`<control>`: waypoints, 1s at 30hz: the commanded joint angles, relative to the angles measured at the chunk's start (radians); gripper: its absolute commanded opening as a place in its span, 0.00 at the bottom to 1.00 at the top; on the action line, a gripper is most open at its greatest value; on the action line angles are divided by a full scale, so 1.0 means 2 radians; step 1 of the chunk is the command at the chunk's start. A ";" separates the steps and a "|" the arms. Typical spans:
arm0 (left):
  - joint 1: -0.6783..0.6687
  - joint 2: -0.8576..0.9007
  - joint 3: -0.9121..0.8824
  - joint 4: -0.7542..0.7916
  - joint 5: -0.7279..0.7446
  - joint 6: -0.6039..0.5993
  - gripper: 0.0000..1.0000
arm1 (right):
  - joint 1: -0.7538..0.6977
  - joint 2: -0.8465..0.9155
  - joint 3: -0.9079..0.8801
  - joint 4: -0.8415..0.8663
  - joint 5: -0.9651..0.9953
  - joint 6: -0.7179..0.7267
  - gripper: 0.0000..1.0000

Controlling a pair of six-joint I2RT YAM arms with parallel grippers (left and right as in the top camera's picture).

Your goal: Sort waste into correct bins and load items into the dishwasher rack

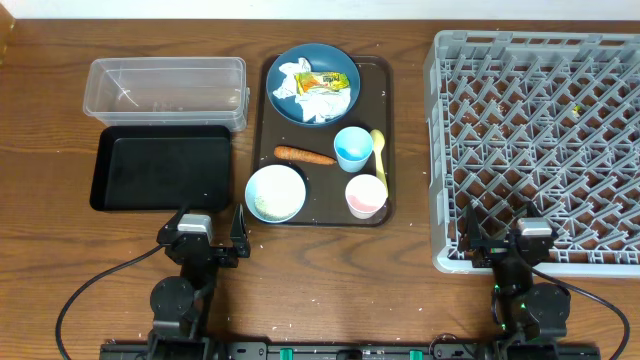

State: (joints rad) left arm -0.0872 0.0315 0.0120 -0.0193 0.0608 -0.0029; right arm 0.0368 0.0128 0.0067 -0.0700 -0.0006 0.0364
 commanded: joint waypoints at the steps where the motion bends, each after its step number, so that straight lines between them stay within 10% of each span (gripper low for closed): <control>1: -0.001 -0.004 -0.004 -0.023 0.001 -0.001 0.98 | 0.003 -0.001 -0.001 -0.002 0.005 -0.007 0.99; 30: -0.001 0.115 0.183 -0.006 0.018 0.000 0.98 | 0.003 0.071 0.159 0.069 -0.058 -0.026 0.99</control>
State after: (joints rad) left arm -0.0872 0.1688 0.2775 -0.0109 0.0837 -0.0029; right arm 0.0368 0.0986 0.2516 0.0780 -0.0982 0.0048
